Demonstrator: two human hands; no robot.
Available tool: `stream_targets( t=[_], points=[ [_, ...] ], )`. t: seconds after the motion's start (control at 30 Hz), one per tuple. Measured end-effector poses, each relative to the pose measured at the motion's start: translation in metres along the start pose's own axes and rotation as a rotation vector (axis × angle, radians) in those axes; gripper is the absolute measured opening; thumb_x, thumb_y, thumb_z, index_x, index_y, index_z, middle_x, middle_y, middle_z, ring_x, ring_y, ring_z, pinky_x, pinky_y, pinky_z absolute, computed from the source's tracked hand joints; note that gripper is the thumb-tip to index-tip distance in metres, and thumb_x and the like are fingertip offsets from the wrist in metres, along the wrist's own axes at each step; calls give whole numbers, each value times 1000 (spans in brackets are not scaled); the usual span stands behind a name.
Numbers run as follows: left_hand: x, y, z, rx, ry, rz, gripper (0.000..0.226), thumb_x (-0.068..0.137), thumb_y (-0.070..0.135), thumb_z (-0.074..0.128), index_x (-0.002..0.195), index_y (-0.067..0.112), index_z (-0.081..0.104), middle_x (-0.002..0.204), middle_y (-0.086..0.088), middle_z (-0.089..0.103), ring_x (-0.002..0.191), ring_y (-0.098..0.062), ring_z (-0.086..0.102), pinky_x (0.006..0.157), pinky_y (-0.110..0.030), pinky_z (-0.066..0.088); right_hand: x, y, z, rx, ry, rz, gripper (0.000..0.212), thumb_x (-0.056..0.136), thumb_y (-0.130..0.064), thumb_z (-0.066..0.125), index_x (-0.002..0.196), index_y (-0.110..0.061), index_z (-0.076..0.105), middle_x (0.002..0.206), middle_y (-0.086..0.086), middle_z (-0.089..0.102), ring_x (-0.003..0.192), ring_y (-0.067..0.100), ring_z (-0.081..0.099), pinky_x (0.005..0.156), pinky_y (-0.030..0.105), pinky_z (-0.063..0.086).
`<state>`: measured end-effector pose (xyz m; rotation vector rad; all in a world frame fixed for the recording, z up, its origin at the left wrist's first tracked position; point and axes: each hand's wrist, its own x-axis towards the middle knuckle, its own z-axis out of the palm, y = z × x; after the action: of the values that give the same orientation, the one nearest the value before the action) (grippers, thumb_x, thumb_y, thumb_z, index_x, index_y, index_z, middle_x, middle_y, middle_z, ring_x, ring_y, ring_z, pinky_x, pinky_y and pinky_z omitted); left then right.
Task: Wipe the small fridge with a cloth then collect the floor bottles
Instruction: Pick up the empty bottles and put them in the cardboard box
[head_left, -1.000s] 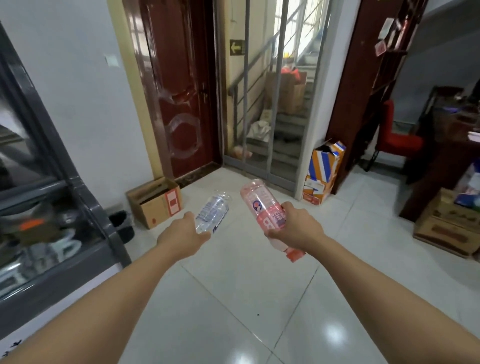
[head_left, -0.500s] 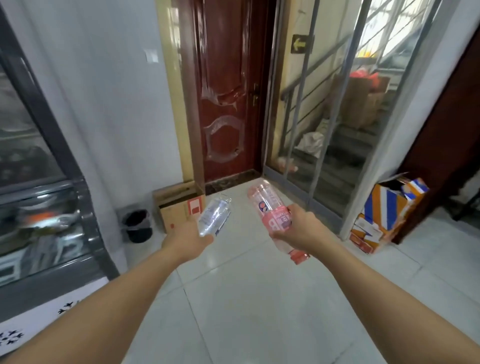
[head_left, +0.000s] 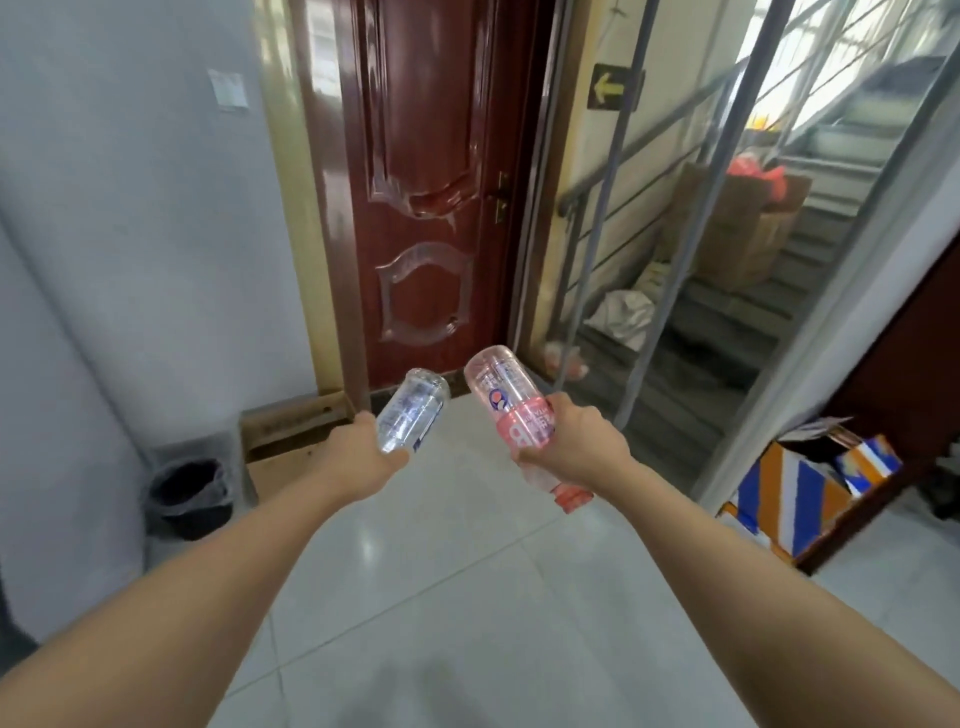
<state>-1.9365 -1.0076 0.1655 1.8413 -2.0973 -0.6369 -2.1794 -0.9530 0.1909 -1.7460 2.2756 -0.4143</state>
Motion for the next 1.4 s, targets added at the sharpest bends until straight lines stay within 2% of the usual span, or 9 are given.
stream_targets(
  t=[0.17,0.27,0.37,0.7,0.87,0.97,1.1,1.27,1.4],
  points=[
    [84,33,0,10,32,0,46,80,47,60,109,14,49,101,-8,65,85,-26,64,76,-42,55,102,15,-6,5,2,-16,71,68,-52,74,125,-25,40,93,-7,53,65,6,55,49,22,46],
    [141,41,4,20,65,-29,43,79,48,61,106,16,52,97,-6,66,82,-25,65,74,-41,56,168,20,-5,-44,-13,-63,72,69,-55,72,125,-24,39,102,-2,59,74,14,60,61,30,55],
    [197,48,12,61,94,-97,46,77,53,59,105,18,52,97,-4,66,81,-23,63,73,-36,55,237,24,-5,-55,-64,-111,73,72,-55,70,128,-22,36,99,-2,56,71,13,57,52,24,47],
    [347,72,23,-10,200,-308,33,80,43,62,95,18,47,86,2,57,64,-8,53,50,-23,37,458,6,-3,-43,-194,-372,70,70,-55,69,122,-18,40,108,4,60,86,22,60,72,31,50],
    [402,47,21,-64,199,-448,24,82,38,62,93,17,58,90,-5,68,75,-19,65,63,-28,49,534,-33,29,-29,-332,-488,67,69,-51,72,120,-19,43,108,4,61,92,24,62,75,33,51],
    [443,20,17,-130,277,-588,44,77,43,67,103,10,53,96,-8,63,84,-24,62,67,-29,47,580,-63,46,-49,-367,-549,66,69,-50,73,118,-18,44,109,5,61,95,26,62,79,36,53],
    [505,-20,10,-204,307,-677,58,76,47,68,116,11,45,97,-3,54,75,-17,57,53,-22,39,645,-107,70,-92,-404,-600,64,69,-47,74,118,-18,45,110,5,62,95,26,63,78,35,53],
    [571,-54,2,-258,342,-755,47,73,46,70,99,19,42,94,-2,58,74,-18,59,49,-21,41,720,-154,95,-110,-452,-662,65,68,-49,75,117,-19,45,111,4,62,96,26,62,77,33,52],
    [616,-77,-5,-289,311,-852,54,74,51,67,105,12,47,98,-7,63,72,-18,63,49,-23,45,780,-189,119,-137,-475,-716,65,68,-52,73,117,-19,45,111,5,62,97,27,62,71,30,45]
  ],
)
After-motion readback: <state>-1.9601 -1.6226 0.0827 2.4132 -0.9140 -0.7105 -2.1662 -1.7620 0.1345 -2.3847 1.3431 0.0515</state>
